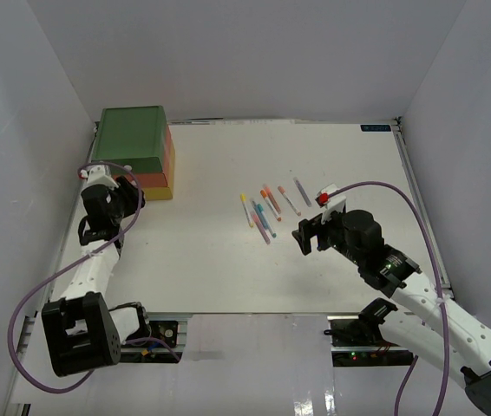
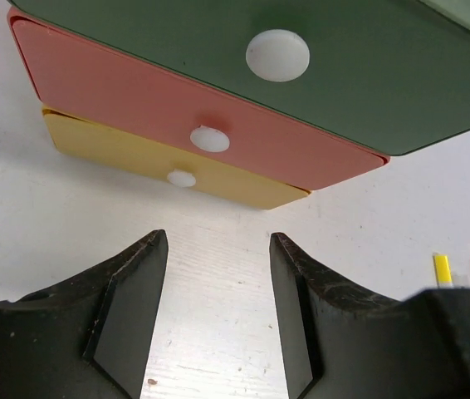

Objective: Sort the stationery into containers
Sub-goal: Open the drawer in the storage box.

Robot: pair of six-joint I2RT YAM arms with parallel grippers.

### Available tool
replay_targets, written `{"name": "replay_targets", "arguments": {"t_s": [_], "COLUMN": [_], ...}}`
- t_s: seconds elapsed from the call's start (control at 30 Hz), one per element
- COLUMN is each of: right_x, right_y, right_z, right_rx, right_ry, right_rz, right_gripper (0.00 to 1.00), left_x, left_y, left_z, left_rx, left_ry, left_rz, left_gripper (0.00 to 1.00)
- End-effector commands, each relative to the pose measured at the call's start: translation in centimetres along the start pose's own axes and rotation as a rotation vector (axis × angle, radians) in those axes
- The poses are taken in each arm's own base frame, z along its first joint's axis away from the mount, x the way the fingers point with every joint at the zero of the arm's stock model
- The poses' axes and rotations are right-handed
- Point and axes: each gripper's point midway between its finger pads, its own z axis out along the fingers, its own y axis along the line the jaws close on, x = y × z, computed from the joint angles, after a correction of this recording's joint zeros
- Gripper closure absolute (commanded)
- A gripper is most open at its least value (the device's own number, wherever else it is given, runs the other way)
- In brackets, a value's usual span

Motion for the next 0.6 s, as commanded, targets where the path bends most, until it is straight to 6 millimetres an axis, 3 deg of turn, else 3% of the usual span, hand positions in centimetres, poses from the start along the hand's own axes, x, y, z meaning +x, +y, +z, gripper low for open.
{"name": "replay_targets", "arguments": {"t_s": [0.0,0.57], "right_x": [-1.1,-1.1], "right_y": [0.2,0.5], "right_z": [-0.2,-0.2], "right_rx": [-0.014,-0.028], "right_ry": [-0.053,-0.058], "right_rz": [0.003,0.002], "right_gripper": [0.10,0.10], "left_x": [-2.3,-1.4], "left_y": [-0.2,0.0], "left_z": [0.2,3.0], "left_rx": [0.022,0.113], "left_ry": [-0.108,-0.129], "left_rz": [0.059,0.123], "left_gripper": [0.37,0.38]}}
